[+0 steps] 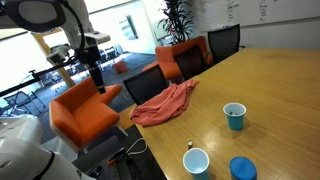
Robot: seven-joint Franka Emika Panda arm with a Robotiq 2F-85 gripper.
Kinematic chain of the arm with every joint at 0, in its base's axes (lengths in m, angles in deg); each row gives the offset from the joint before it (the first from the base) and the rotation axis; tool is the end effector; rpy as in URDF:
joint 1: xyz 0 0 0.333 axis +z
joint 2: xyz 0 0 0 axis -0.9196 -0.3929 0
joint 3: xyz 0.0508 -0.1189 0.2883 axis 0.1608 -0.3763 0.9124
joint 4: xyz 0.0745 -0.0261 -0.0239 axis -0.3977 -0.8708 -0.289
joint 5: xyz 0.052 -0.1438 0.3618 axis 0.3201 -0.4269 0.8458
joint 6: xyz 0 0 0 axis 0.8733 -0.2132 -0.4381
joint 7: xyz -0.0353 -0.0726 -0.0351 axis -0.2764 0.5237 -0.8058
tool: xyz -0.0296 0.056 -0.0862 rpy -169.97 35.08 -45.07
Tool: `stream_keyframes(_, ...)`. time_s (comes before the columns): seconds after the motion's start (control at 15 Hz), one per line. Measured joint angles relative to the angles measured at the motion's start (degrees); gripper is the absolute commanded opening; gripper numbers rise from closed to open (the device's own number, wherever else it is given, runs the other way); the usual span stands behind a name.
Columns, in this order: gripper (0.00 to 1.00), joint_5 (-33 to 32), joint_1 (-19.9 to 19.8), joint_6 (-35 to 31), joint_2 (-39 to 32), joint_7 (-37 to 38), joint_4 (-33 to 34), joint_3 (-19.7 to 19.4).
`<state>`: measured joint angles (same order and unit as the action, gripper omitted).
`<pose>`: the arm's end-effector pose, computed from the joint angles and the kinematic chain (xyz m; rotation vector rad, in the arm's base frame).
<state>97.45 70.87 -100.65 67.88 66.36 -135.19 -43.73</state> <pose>0.3046 0.0450 0.5039 -2.9963 0.0317 0.2179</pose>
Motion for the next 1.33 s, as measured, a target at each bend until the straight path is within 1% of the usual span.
stream_keyframes(0.47, 1.00, 0.0, -0.1, 0.0, -0.1, 0.0, 0.0, 0.0)
stream_keyframes(0.6, 1.00, -1.1, -0.5, -1.8, -0.6, 0.0, -0.6, 0.4)
stream_keyframes(0.73, 1.00, -3.7, -1.4, -7.6, -2.0, 0.0, -2.7, 1.5)
stream_keyframes(0.93, 1.00, -7.8, -3.1, -19.6, -6.2, 1.1, -7.2, 3.0)
stream_keyframes(1.13, 1.00, -12.1, -5.5, -32.5, -12.4, 4.9, -11.0, 3.4)
stream_keyframes(1.33, 1.00, -16.4, -9.0, -41.5, -19.7, 9.8, -12.1, 3.4)
